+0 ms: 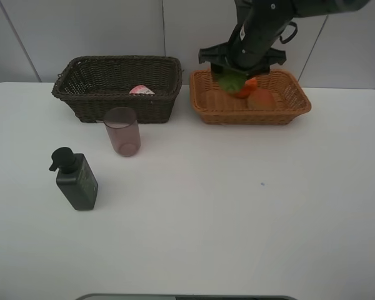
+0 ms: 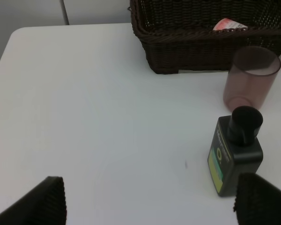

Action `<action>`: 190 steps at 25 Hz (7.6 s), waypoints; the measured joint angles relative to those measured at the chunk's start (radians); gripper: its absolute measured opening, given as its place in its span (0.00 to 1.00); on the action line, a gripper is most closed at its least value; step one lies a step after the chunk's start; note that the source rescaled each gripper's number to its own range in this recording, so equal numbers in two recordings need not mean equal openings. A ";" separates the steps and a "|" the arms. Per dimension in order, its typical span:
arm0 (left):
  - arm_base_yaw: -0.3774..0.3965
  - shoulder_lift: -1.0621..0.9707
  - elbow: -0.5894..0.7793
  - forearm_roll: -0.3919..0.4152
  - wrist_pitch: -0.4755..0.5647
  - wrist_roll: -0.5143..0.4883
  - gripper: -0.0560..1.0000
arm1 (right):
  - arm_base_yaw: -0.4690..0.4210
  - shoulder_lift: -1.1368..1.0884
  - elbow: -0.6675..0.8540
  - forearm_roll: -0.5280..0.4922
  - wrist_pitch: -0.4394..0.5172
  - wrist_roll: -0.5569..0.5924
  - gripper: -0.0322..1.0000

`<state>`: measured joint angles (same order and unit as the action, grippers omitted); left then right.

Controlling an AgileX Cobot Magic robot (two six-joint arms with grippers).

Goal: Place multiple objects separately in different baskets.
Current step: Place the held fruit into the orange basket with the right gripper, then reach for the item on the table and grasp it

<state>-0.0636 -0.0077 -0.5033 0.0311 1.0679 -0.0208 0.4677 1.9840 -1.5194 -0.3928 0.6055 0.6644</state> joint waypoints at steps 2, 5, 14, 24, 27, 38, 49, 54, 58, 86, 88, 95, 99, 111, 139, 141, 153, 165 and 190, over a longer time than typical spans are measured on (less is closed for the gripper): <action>0.000 0.000 0.000 0.000 0.000 0.000 0.94 | -0.009 0.014 0.000 0.000 -0.036 0.000 0.55; 0.000 0.000 0.000 0.000 0.000 0.000 0.94 | -0.023 0.048 0.000 0.000 -0.083 0.000 0.55; 0.000 0.000 0.000 0.000 0.000 0.000 0.94 | -0.058 0.135 0.000 -0.008 -0.206 0.000 0.55; 0.000 0.000 0.000 0.000 0.000 0.000 0.94 | -0.058 0.158 0.001 -0.008 -0.237 0.000 0.69; 0.000 0.000 0.000 0.000 0.000 0.000 0.94 | -0.058 0.158 0.001 -0.011 -0.239 0.000 0.93; 0.000 0.000 0.000 0.000 0.000 0.000 0.94 | -0.058 0.092 0.001 -0.011 -0.104 -0.010 1.00; 0.000 0.000 0.000 0.000 0.000 0.000 0.94 | -0.114 -0.245 0.202 0.252 0.157 -0.404 1.00; 0.000 0.000 0.000 0.000 0.000 0.000 0.94 | -0.222 -0.441 0.377 0.294 0.239 -0.434 1.00; 0.000 0.000 0.000 0.000 0.000 0.000 0.94 | -0.308 -0.643 0.478 0.289 0.302 -0.440 1.00; 0.000 0.000 0.000 0.000 0.000 0.000 0.94 | -0.311 -1.862 0.705 0.297 0.561 -0.613 1.00; 0.000 0.000 0.000 0.000 0.000 0.000 0.94 | -0.311 -1.892 0.779 0.320 0.543 -0.716 1.00; 0.000 0.000 0.000 0.000 0.000 0.000 0.94 | -0.311 -1.935 0.984 0.510 0.501 -0.927 1.00; 0.000 0.000 0.000 0.000 0.000 0.000 0.94 | -0.311 -1.937 0.988 0.480 0.478 -0.925 1.00; 0.000 0.000 0.000 0.000 0.000 0.000 0.94 | -0.356 -1.987 0.996 0.256 0.457 -0.615 1.00; 0.000 0.000 0.000 0.000 0.000 0.000 0.94 | -0.451 -1.987 0.996 0.294 0.457 -0.646 1.00; 0.000 0.000 0.000 0.000 0.000 0.000 0.94 | -0.451 -1.987 0.996 0.296 0.457 -0.646 1.00; 0.000 0.000 0.000 0.000 0.000 0.000 0.94 | -0.451 -1.987 0.996 0.297 0.457 -0.647 1.00; 0.000 0.000 0.000 0.000 0.000 0.000 0.94 | -0.451 -1.987 0.996 0.297 0.457 -0.647 1.00; 0.000 0.742 -0.220 -0.073 -0.102 0.008 0.94 | -0.451 -1.987 0.998 0.297 0.457 -0.649 1.00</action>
<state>-0.0636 0.7345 -0.7231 -0.0417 0.9658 -0.0128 0.0166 -0.0033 -0.5217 -0.0962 1.0623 0.0152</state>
